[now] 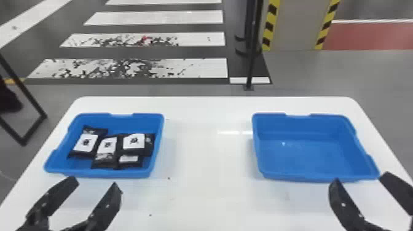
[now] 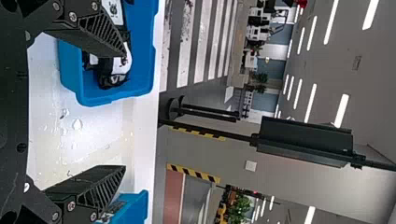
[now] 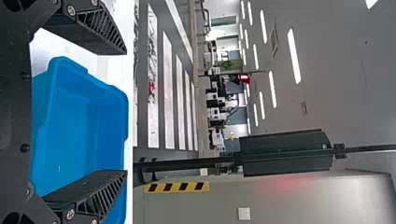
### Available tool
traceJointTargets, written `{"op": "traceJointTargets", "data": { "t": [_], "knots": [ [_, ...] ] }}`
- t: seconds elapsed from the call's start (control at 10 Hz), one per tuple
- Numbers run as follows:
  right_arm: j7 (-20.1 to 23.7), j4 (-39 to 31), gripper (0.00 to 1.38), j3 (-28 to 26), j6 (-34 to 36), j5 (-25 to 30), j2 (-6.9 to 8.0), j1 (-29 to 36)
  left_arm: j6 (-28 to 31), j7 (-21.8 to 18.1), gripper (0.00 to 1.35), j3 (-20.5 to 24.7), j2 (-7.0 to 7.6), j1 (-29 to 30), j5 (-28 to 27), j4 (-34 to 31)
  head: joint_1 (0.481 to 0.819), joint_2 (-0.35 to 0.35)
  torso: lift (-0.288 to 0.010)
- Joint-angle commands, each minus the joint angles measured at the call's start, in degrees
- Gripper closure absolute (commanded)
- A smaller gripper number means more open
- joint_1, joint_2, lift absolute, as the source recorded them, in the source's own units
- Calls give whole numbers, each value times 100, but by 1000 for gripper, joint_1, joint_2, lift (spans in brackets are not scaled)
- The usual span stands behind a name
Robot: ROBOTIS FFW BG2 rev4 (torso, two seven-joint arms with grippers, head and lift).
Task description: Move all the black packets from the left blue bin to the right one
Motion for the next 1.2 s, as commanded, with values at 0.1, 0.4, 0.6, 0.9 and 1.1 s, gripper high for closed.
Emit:
{"op": "traceJointTargets", "data": {
  "t": [0.1, 0.4, 0.6, 0.9, 1.1],
  "knots": [
    [-9, 1, 117, 0, 0, -10, 0, 7, 28, 0, 191, 0, -15, -1, -3, 0, 695, 50, -140],
    [-9, 15, 119, 0, 0, -21, 0, 7, 70, 0, 194, -11, -15, -15, -3, 0, 695, 49, -140],
    [-18, 29, 119, 0, 0, -33, -9, -7, 84, 0, 194, -11, -15, -15, -15, 0, 695, 47, -140],
    [-18, 43, 117, 0, 0, -56, -17, -7, 239, 9, 190, 69, -15, -212, -163, 14, 695, 47, -140],
    [-18, 58, 117, 0, 0, -79, -17, -7, 506, 26, 194, 217, -15, -662, -289, 112, 695, 60, -140]
  ]
}}
